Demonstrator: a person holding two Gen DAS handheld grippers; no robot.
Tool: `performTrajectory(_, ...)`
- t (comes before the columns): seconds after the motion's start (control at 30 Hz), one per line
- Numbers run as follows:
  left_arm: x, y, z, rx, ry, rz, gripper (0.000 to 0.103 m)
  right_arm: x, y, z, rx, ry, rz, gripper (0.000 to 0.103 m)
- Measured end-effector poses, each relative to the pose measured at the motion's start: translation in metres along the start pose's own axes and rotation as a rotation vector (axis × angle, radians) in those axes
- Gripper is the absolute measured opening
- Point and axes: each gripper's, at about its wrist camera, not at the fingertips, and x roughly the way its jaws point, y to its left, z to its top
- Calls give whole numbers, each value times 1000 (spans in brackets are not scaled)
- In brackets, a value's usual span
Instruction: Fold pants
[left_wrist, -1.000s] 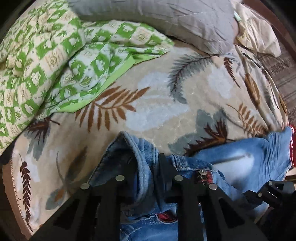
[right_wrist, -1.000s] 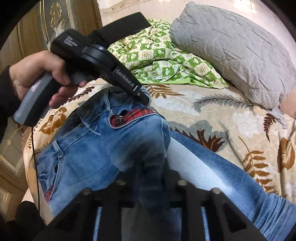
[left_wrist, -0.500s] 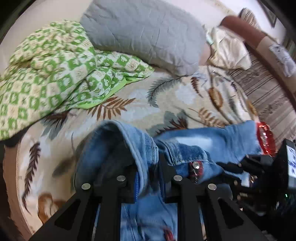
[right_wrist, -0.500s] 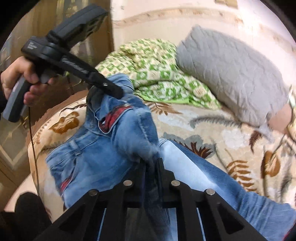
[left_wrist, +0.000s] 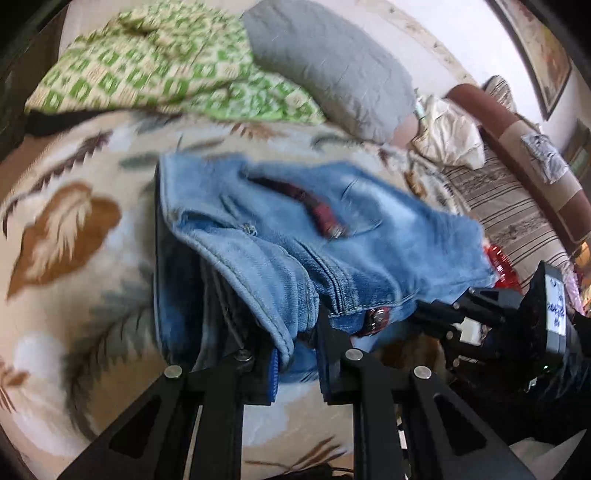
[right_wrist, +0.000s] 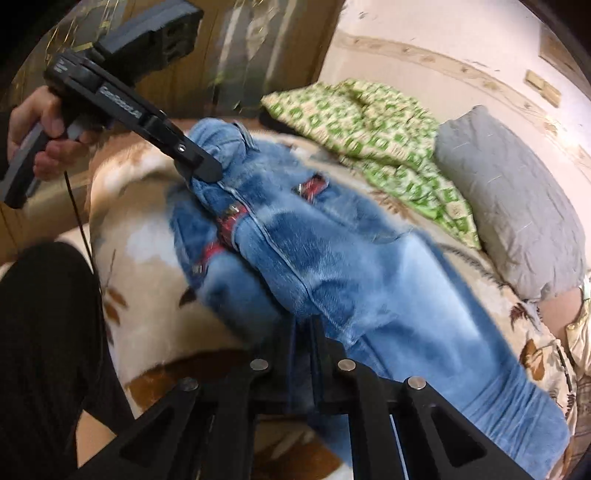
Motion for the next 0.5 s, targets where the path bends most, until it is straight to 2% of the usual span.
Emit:
performTrajectory(0.1,16,6,-8,-16,24,12,17,13,5,-9,3,38,-6,3)
performTrajectory(0.2,16,1,-10,11,15,23,17,15,5,-15,20,43,-8,2)
performTrajectory(0.3,3,-2,-8,24,-24,42,26,4,-1,-14,42,4,0,3)
performTrajectory(0.33,-2,-2,-7,16,-32,44,35,0,-3,-13,50,-8,0,4)
performTrajectory(0.37,-6,-1,-7,6,-40,54,54,-5,-5,-12,57,-23,-1,4)
performTrajectory(0.4,-12,1,-7,-12,-56,70,64,-10,-6,-12,59,-31,-5,4)
performTrajectory(0.43,-17,4,-7,-27,-67,70,80,-14,-8,-11,59,-39,-16,4)
performTrajectory(0.47,-26,9,-7,-51,-78,68,87,-20,-9,-11,55,-46,-28,4)
performTrajectory(0.5,-32,12,-7,-64,-88,74,88,-24,-11,-11,52,-52,-38,5)
